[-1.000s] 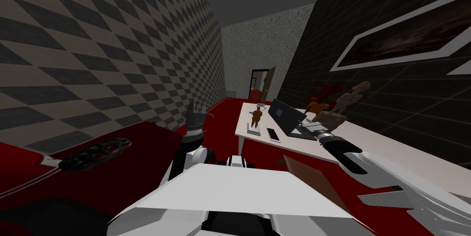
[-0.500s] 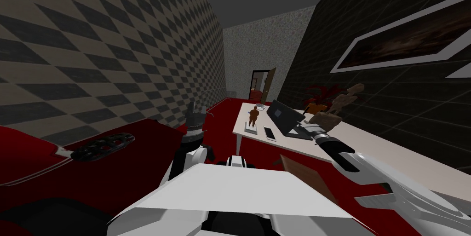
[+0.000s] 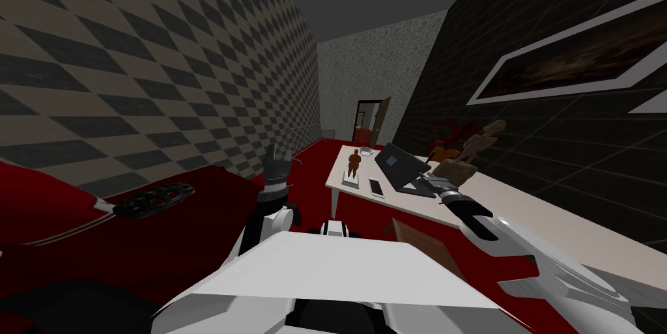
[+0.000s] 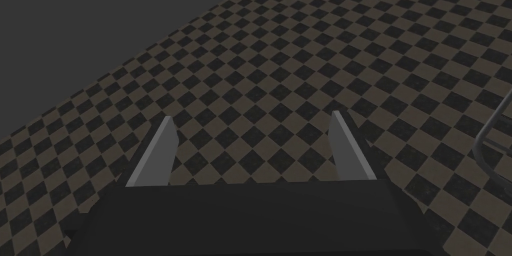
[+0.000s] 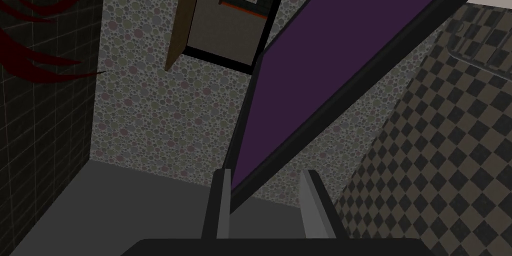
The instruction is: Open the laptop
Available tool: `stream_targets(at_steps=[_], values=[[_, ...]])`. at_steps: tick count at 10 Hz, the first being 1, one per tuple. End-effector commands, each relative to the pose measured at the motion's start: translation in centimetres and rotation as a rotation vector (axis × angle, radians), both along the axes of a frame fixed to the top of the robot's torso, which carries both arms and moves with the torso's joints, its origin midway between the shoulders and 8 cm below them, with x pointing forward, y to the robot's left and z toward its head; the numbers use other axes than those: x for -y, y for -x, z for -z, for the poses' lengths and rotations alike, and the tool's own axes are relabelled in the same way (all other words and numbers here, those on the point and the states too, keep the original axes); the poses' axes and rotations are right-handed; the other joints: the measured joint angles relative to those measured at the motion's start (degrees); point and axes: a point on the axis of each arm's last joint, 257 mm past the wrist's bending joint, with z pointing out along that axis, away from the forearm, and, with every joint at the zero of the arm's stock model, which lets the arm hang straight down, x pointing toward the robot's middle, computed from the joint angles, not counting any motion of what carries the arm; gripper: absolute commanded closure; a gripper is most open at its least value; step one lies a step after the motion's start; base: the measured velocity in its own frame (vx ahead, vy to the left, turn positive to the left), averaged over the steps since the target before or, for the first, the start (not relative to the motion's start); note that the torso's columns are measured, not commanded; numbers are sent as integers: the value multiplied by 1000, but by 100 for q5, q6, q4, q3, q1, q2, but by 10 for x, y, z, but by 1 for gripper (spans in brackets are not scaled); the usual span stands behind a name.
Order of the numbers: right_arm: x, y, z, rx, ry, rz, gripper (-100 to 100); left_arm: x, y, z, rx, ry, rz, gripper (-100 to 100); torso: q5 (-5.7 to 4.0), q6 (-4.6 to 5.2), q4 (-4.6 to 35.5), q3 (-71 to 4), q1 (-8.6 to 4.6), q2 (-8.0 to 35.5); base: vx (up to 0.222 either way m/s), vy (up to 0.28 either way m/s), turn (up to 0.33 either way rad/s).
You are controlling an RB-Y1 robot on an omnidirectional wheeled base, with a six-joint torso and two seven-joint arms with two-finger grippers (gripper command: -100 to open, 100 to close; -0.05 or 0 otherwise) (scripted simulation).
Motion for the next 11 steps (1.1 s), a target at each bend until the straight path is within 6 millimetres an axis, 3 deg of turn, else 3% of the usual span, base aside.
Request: stream_targets(at_steps=[1,5,11], values=[[-3,-1,17,19,-88,4,100,0,0,0,0,0,0,0,24,-1,7,-3,33,-1,-28,-76,-2],[-7,-2,37,30,-170,8,100,0,0,0,0,0,0,0,0,-7,-6,-2,11,-1,-14,-76,-1],[-35,-9,97,64,-415,12,100,0,0,0,0,0,0,0,41,-18,31,4,38,14,-20,-78,0]])
